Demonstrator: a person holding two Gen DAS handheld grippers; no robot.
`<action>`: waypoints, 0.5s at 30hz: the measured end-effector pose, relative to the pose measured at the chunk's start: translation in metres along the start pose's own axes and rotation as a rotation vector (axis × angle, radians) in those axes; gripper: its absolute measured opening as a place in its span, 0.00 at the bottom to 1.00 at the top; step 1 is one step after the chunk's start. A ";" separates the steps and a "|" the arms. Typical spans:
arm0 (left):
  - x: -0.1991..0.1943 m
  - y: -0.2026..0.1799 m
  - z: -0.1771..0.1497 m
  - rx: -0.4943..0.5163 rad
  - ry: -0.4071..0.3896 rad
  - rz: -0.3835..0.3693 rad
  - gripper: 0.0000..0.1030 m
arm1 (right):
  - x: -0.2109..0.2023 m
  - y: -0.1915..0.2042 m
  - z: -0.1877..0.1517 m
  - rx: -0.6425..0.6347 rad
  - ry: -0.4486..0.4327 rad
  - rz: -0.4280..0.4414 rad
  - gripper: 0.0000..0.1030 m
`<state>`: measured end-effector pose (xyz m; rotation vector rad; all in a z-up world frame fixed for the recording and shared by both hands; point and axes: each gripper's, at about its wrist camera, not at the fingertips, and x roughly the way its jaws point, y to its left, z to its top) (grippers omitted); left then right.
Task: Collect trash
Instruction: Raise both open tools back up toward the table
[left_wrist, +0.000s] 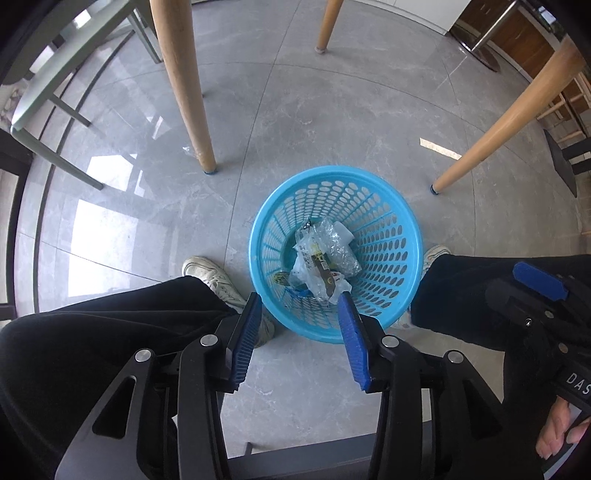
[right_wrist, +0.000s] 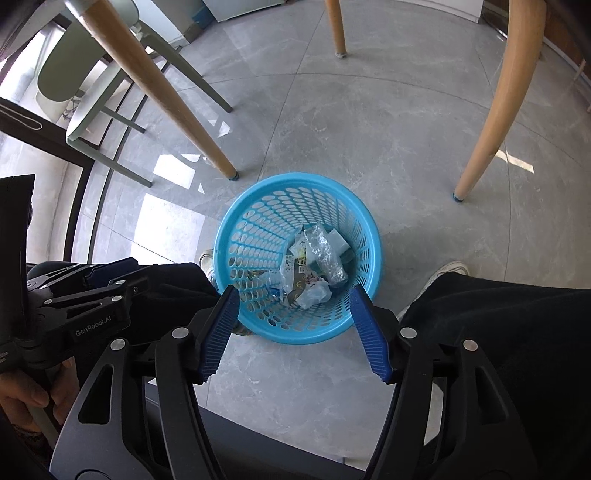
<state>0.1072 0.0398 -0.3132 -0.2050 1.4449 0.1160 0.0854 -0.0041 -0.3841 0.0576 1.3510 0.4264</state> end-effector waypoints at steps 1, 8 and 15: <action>-0.007 -0.001 -0.002 0.009 -0.018 -0.004 0.43 | -0.006 0.002 -0.002 -0.009 -0.007 0.003 0.64; -0.052 0.005 -0.019 0.033 -0.133 -0.009 0.52 | -0.054 -0.001 -0.014 -0.014 -0.091 0.033 0.69; -0.094 0.017 -0.029 0.026 -0.218 -0.021 0.56 | -0.101 0.002 -0.029 -0.053 -0.191 0.015 0.74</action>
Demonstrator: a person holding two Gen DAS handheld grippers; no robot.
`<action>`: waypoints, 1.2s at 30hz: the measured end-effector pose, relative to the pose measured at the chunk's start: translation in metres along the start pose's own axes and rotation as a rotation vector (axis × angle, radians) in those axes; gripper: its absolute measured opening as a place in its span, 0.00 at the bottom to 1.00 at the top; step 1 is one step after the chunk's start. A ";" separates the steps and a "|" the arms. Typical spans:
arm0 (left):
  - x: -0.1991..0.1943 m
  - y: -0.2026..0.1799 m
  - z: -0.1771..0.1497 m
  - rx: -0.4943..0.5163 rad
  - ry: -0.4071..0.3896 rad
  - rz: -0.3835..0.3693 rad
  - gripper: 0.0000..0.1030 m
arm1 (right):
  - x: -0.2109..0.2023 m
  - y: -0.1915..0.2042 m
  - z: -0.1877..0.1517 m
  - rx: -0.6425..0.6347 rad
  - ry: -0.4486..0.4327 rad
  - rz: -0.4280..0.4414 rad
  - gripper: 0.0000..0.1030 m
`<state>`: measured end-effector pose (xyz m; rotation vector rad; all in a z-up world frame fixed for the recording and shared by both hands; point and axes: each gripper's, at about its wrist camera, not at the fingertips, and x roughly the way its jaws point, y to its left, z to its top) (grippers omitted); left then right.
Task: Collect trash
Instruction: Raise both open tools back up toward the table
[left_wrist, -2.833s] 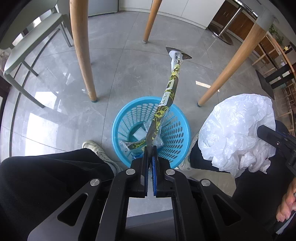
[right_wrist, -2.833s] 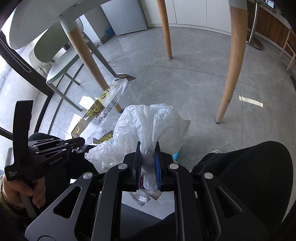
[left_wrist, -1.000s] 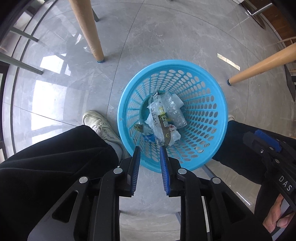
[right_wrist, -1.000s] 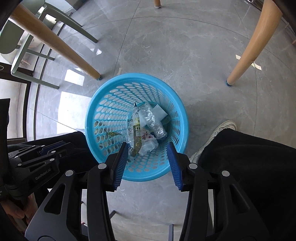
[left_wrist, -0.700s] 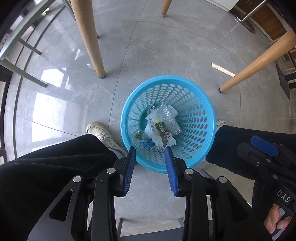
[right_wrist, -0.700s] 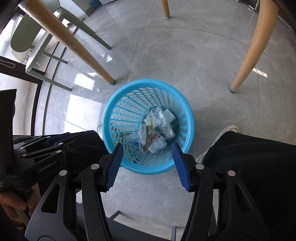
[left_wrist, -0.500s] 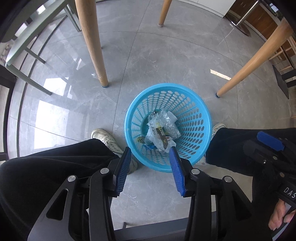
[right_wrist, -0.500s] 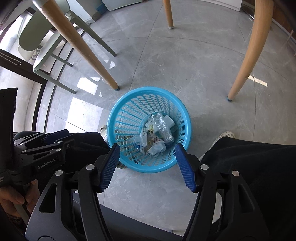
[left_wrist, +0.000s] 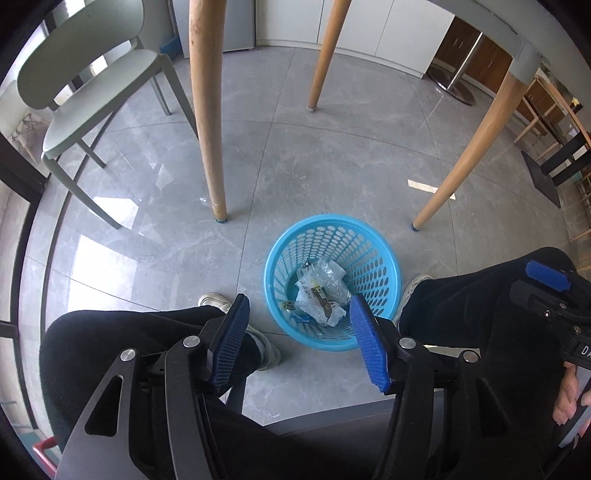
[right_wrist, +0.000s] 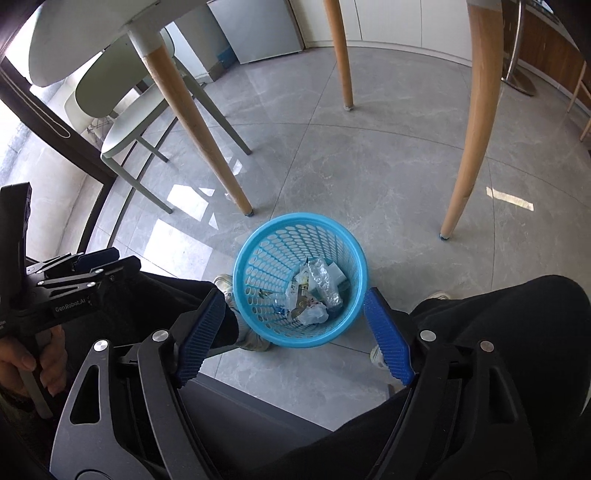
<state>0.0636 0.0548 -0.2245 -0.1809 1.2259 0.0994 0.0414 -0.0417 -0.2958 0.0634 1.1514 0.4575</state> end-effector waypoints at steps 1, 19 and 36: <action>-0.007 0.000 0.002 0.003 -0.015 -0.001 0.56 | -0.008 0.001 -0.001 -0.004 -0.016 0.003 0.75; -0.143 -0.015 0.027 0.176 -0.313 0.003 0.73 | -0.157 0.015 0.028 -0.081 -0.356 -0.010 0.83; -0.189 -0.050 0.104 0.492 -0.372 0.058 0.83 | -0.215 0.024 0.119 -0.190 -0.516 -0.138 0.89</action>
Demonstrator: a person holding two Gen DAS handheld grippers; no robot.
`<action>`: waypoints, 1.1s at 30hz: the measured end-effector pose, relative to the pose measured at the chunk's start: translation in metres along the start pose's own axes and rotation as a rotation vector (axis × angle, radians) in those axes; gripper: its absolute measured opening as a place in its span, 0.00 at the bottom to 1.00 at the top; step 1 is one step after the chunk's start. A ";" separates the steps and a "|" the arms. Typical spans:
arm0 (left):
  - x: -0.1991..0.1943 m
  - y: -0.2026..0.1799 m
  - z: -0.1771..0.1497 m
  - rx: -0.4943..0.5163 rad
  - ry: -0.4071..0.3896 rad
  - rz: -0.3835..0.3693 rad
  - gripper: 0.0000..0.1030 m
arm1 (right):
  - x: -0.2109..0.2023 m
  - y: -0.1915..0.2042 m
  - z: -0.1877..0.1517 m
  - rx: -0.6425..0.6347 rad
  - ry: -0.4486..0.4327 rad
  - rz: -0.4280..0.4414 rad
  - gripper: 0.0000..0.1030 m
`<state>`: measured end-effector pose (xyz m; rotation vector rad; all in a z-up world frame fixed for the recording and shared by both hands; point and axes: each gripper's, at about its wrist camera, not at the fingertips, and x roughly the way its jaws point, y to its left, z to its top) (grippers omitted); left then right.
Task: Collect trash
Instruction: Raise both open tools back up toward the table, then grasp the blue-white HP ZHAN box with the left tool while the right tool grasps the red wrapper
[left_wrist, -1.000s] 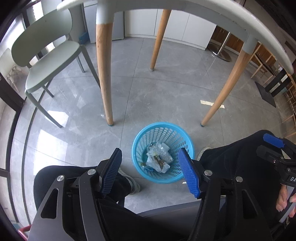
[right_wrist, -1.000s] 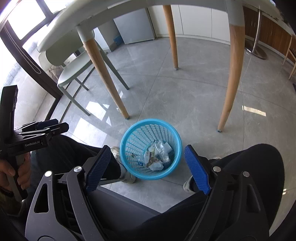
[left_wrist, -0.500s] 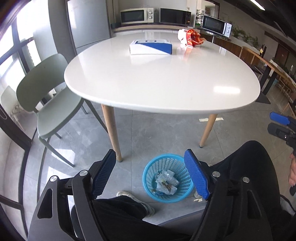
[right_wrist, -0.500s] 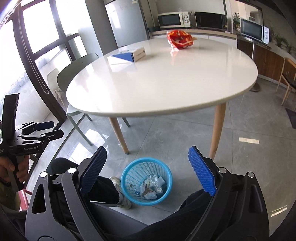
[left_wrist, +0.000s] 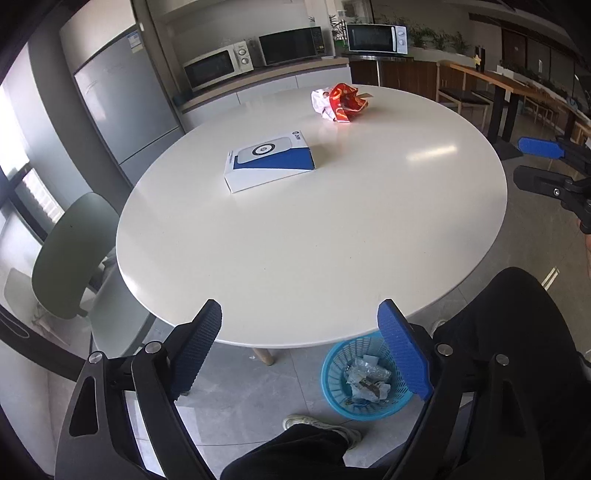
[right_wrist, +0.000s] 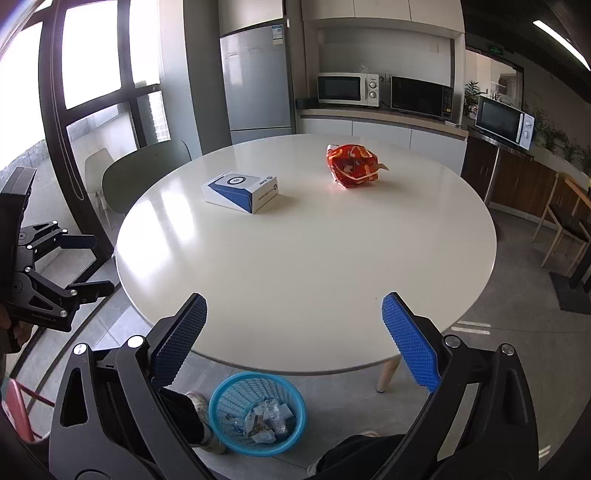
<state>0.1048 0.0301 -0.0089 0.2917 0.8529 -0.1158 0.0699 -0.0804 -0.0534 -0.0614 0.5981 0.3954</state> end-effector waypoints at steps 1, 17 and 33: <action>0.001 0.002 0.005 0.014 0.002 -0.001 0.84 | 0.003 -0.001 0.005 -0.007 -0.001 -0.007 0.90; 0.043 0.033 0.086 0.251 0.058 -0.137 0.94 | 0.073 -0.012 0.081 -0.009 0.022 -0.080 0.91; 0.119 0.059 0.161 0.579 0.083 -0.293 0.94 | 0.165 -0.035 0.132 0.006 0.088 -0.137 0.91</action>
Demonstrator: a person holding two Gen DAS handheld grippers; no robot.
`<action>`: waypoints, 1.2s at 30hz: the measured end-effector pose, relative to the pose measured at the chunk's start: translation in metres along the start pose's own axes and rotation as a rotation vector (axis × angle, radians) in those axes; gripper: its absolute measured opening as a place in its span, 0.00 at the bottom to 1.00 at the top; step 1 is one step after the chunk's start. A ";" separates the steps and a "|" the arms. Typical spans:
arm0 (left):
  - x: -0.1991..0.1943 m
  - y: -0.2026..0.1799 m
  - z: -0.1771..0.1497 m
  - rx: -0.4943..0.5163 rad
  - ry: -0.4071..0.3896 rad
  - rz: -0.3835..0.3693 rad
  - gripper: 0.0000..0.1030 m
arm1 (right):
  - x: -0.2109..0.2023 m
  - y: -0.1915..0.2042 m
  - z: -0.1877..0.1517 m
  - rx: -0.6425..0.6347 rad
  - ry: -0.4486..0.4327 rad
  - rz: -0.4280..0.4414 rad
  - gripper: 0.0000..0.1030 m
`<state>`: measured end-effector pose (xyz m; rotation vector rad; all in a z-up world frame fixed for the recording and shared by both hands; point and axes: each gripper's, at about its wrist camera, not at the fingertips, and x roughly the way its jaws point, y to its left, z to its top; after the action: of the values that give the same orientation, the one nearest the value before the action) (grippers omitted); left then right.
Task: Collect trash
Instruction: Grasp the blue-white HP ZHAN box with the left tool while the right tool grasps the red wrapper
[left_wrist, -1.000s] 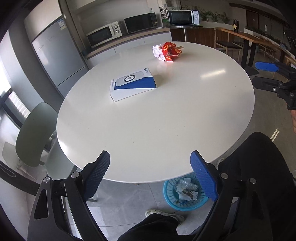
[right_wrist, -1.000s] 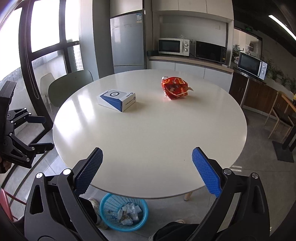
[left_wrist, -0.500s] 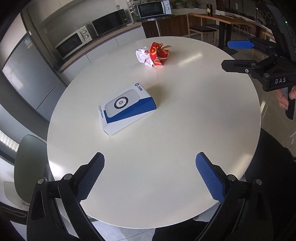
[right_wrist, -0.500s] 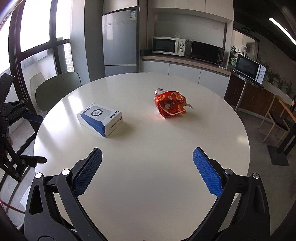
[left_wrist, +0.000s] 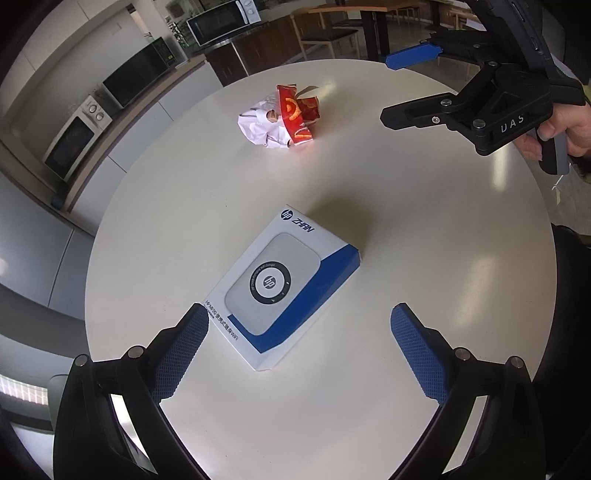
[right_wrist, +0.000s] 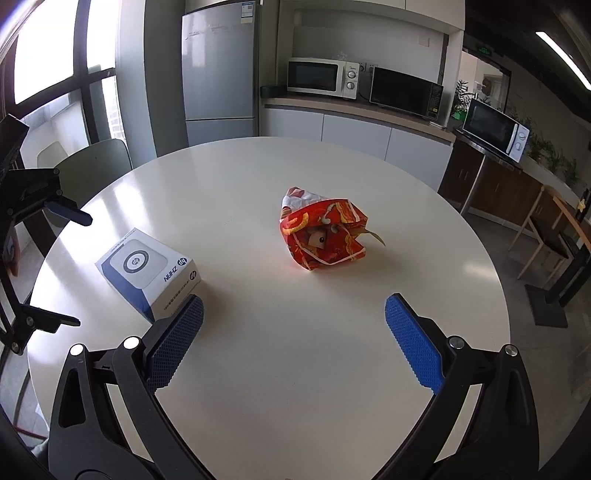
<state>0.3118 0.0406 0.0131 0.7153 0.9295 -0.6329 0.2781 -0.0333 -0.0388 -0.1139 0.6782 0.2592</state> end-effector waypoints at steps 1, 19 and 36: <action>0.005 0.004 0.002 0.008 0.010 -0.018 0.94 | 0.005 0.000 0.002 0.003 0.005 0.002 0.91; 0.060 0.028 0.009 0.224 0.187 -0.198 0.94 | 0.083 -0.002 0.028 0.023 0.098 0.031 0.77; 0.037 0.011 -0.027 -0.033 0.194 -0.161 0.79 | 0.097 -0.006 0.027 0.054 0.107 0.080 0.03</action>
<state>0.3237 0.0615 -0.0272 0.6850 1.1832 -0.6963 0.3689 -0.0145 -0.0791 -0.0489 0.7968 0.3131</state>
